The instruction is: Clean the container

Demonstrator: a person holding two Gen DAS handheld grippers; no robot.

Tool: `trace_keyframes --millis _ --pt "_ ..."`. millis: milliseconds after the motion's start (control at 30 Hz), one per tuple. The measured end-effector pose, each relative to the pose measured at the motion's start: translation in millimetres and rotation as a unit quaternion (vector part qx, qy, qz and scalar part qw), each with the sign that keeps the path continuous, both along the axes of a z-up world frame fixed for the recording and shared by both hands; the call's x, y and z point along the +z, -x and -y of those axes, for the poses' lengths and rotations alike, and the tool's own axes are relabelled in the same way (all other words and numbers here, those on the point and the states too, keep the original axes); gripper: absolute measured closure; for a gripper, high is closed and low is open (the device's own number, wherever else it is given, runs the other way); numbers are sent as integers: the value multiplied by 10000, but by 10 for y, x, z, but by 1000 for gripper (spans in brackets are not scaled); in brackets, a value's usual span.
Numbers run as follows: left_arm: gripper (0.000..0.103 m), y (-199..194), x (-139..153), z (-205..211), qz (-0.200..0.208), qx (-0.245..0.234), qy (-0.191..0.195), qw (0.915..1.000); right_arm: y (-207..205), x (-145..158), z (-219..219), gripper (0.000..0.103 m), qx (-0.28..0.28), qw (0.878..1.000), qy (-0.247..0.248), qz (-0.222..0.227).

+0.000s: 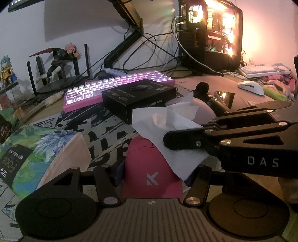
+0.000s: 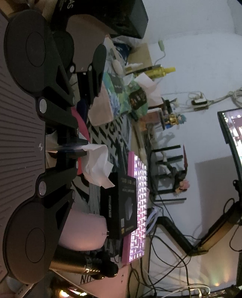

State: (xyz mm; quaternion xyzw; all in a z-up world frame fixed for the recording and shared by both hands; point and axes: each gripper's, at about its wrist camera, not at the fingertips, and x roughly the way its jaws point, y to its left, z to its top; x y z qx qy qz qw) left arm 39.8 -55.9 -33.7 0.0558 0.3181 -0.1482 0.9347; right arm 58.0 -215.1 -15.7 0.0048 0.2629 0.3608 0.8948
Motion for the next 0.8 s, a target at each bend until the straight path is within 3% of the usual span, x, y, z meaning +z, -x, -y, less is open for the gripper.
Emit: trace_keyframes --millis 500,800 --pt "44 0 -1 0 -4 -1 9 10000 -166 -40 163 98 -337 9993 136 -120" --pt "44 0 -1 4 -3 0 8 10000 -77 -45 107 98 -34 9999 125 -58"
